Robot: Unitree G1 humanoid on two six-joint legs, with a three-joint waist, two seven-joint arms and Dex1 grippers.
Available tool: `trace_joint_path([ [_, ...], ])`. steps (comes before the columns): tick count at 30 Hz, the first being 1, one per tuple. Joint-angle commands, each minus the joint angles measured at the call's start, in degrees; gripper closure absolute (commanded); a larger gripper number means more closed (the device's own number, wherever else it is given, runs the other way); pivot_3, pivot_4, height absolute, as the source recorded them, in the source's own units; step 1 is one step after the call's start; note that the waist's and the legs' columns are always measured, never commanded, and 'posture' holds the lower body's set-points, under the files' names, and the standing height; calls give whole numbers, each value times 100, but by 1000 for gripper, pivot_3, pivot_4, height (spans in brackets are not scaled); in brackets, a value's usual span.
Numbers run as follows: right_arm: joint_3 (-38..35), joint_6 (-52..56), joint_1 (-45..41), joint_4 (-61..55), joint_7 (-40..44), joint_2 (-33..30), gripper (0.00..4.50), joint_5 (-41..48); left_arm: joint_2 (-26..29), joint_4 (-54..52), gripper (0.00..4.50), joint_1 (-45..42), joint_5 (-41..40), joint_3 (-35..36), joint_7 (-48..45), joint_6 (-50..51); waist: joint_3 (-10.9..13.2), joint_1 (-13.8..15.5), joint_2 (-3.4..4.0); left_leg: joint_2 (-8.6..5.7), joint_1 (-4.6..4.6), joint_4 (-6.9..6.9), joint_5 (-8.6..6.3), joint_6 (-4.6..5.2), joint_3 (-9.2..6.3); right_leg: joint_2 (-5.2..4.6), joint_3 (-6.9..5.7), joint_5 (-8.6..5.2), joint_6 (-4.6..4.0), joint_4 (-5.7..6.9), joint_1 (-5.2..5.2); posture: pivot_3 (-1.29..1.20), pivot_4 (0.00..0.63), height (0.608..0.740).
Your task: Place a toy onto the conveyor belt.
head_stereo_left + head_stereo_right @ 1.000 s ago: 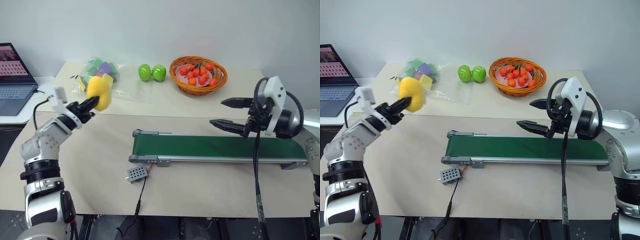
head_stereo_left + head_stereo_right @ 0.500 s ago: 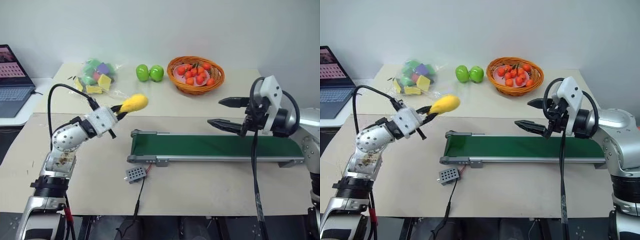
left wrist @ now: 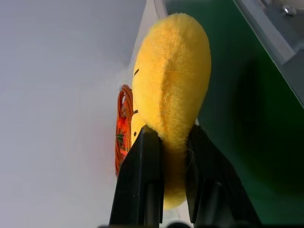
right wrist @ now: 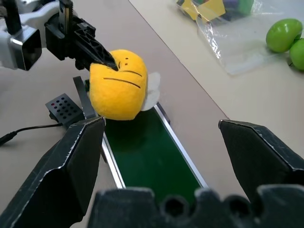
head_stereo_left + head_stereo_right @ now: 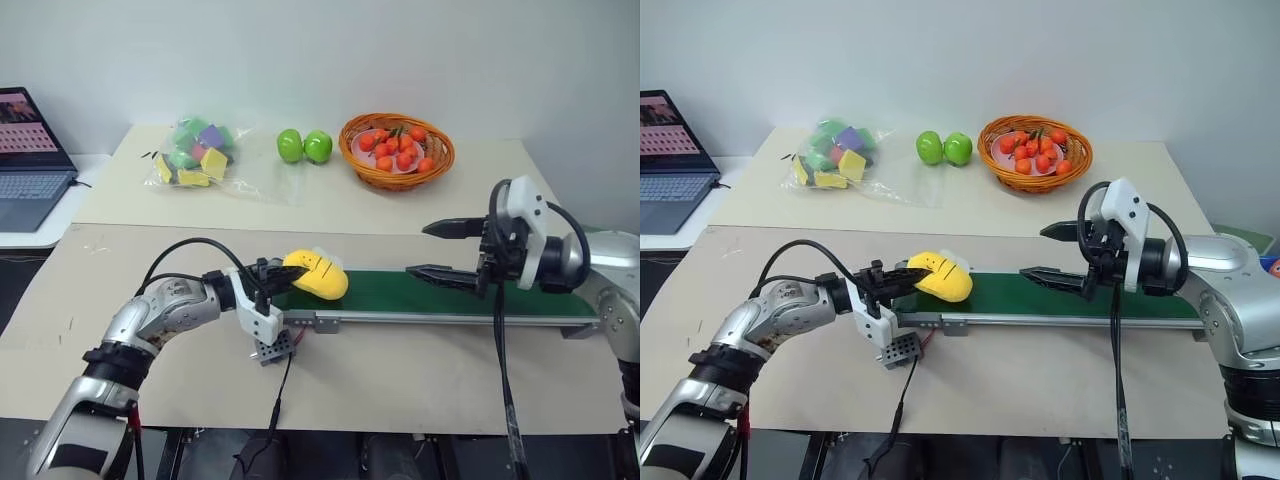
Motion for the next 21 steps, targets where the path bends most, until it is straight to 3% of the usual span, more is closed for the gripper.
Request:
trace_joint_path([
  [1, -268, 50, -32, -237, -104, -103, 0, 104, -5, 401, 3893, -279, 341, -222, 376, -85, 0, 3, 0, 0, -1, 0, 0, 0, 0, 0, 0, 0, 0, 0, 0, 0, 150, 738],
  [3, -325, 85, 28, -300, -132, -136, 0, 125, 17, 643, 3646, -324, 100, -362, 213, -212, 0, 6, 0, 0, -4, 0, 0, 0, 0, 0, 0, 0, 0, -1, -1, 0, 150, 738],
  [6, -380, 130, 74, -359, -168, -166, 0, 144, 57, 823, 2821, -348, -192, -474, 58, -319, 0, 8, 0, 0, -3, 0, 0, 0, 0, -1, -1, 0, 0, 0, -1, 0, 150, 738],
  [7, -391, 134, 74, -365, -180, -176, 0, 142, 67, 885, 2339, -381, -370, -470, -69, -266, 0, 3, 0, 1, -4, 0, 0, 0, 0, 0, -2, 0, 0, -1, -1, 0, 150, 738],
  [10, -397, 138, 57, -354, -191, -187, 0, 134, 75, 1025, 1316, -449, -1902, -568, -1383, 194, -1, -16, 1, 2, 2, 1, 0, 0, 2, 0, 0, 0, 0, 3, 1, 0, 150, 738],
  [12, -379, 125, 35, -323, -176, -188, 0, 111, 87, 574, 651, -298, -3415, -523, -2725, 1270, -1, -40, 2, 3, 10, 0, 0, 0, 3, 0, 0, 0, 0, 4, 4, 0, 150, 738],
  [14, -363, 103, 14, -284, -147, -197, 0, 87, 307, 33, 31, -217, -4411, -426, -3809, 2431, -1, -79, 2, 6, 10, 0, 0, 0, 3, 2, 1, 0, 0, 9, 4, 0, 150, 738],
  [17, -354, 52, -3, -208, -95, -223, 0, 46, 601, -683, 31, -217, -5508, -68, -4588, 4347, 0, -165, 3, 9, 5, 0, -2, 4, 1, 6, 3, 0, 1, 8, 1, 0, 150, 738],
  [21, -354, -11, -36, -90, -13, -278, 0, 6, 999, -1783, 31, -175, -7001, 471, -4815, 7455, 2, -154, 3, 9, 2, 1, -4, 8, -3, 8, 5, -2, 3, 9, -2, 0, 150, 738],
])
